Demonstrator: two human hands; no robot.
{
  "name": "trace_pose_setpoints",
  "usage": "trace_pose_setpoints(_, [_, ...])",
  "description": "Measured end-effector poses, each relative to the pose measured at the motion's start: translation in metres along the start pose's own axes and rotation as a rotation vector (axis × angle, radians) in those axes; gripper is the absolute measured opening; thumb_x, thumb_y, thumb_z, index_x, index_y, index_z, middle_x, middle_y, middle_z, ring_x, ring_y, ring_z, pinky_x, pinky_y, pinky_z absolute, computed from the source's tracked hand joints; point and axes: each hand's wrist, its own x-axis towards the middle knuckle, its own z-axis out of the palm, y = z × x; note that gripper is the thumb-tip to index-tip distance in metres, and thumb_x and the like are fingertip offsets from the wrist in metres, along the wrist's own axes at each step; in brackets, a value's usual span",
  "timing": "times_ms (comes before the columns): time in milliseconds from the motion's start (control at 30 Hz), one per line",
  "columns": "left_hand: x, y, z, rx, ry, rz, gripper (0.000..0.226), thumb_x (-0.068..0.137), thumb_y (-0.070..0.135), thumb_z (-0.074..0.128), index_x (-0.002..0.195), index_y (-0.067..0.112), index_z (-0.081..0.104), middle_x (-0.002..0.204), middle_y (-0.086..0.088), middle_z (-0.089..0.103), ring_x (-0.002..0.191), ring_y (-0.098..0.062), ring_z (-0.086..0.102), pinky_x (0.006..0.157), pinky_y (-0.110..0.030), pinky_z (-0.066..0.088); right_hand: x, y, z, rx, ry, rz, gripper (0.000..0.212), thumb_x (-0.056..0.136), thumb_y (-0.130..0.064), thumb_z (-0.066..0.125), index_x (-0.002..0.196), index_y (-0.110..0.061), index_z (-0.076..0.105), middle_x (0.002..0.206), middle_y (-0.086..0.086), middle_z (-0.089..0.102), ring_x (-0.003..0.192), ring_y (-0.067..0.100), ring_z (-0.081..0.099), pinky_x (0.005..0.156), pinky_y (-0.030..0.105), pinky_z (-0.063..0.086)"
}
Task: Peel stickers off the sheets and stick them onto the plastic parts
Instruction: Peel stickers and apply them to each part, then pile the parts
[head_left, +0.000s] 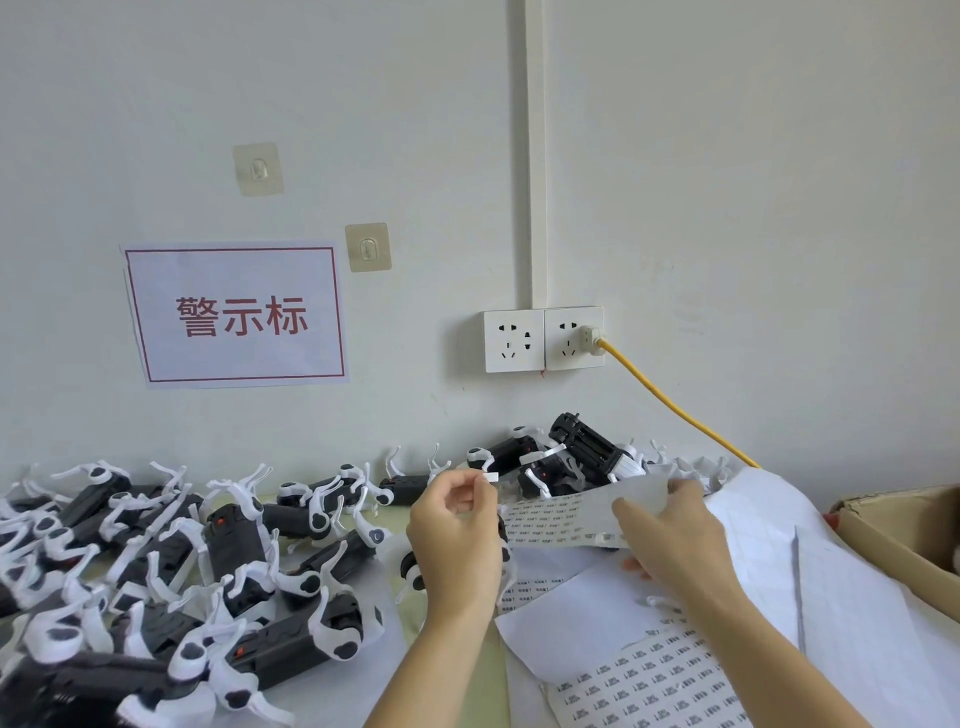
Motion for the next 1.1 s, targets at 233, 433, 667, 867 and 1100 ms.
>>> trace_pose_setpoints(233, [-0.002, 0.0, -0.001, 0.05, 0.002, 0.039, 0.023, 0.09, 0.005, 0.068, 0.074, 0.021, 0.068, 0.073, 0.006, 0.07, 0.071, -0.005, 0.064, 0.066, -0.015, 0.048, -0.006, -0.006, -0.003, -0.408, 0.211, -0.403, 0.033, 0.094, -0.023, 0.052, 0.126, -0.018, 0.051, 0.111, 0.0, 0.052, 0.104, 0.016, 0.051, 0.073, 0.029, 0.038])
trace_pose_setpoints(433, [-0.003, 0.0, 0.002, 0.1, -0.005, 0.108, 0.019, 0.086, 0.001, 0.069, 0.072, 0.014, 0.069, 0.067, 0.007, 0.069, 0.066, 0.0, 0.063, 0.062, -0.01, 0.044, -0.036, -0.023, 0.02, 0.191, -0.374, -0.578, 0.035, 0.092, -0.006, 0.052, 0.108, -0.029, 0.074, 0.054, -0.007, 0.052, 0.049, 0.004, 0.041, 0.049, 0.013, 0.035])
trace_pose_setpoints(667, [-0.006, -0.003, 0.003, 0.115, -0.073, 0.158, 0.019, 0.087, 0.001, 0.067, 0.074, 0.015, 0.072, 0.065, 0.006, 0.07, 0.064, -0.01, 0.065, 0.062, -0.029, 0.054, -0.042, -0.025, 0.027, 0.318, -0.541, -0.541, 0.052, 0.088, 0.005, 0.048, 0.119, -0.034, 0.066, 0.051, -0.005, 0.046, 0.046, 0.004, 0.038, 0.048, 0.009, 0.032])
trace_pose_setpoints(867, [-0.004, -0.002, 0.001, 0.125, -0.231, 0.2, 0.032, 0.089, 0.001, 0.063, 0.081, 0.03, 0.074, 0.076, 0.011, 0.071, 0.069, -0.024, 0.068, 0.061, -0.042, 0.056, -0.037, -0.023, 0.025, 0.411, -0.537, -0.49, 0.045, 0.081, -0.012, 0.051, 0.115, -0.035, 0.069, 0.056, 0.008, 0.045, 0.052, 0.014, 0.037, 0.048, 0.019, 0.032])
trace_pose_setpoints(1100, [0.027, 0.0, -0.031, 0.496, -0.22, 0.369, 0.038, 0.087, -0.004, 0.053, 0.108, 0.019, 0.074, 0.097, 0.011, 0.069, 0.099, -0.008, 0.062, 0.088, -0.025, 0.048, -0.022, -0.01, 0.025, 0.335, -0.372, -0.326, 0.018, 0.097, -0.014, 0.051, 0.098, -0.02, 0.068, 0.057, 0.0, 0.056, 0.049, 0.012, 0.046, 0.051, 0.024, 0.038])
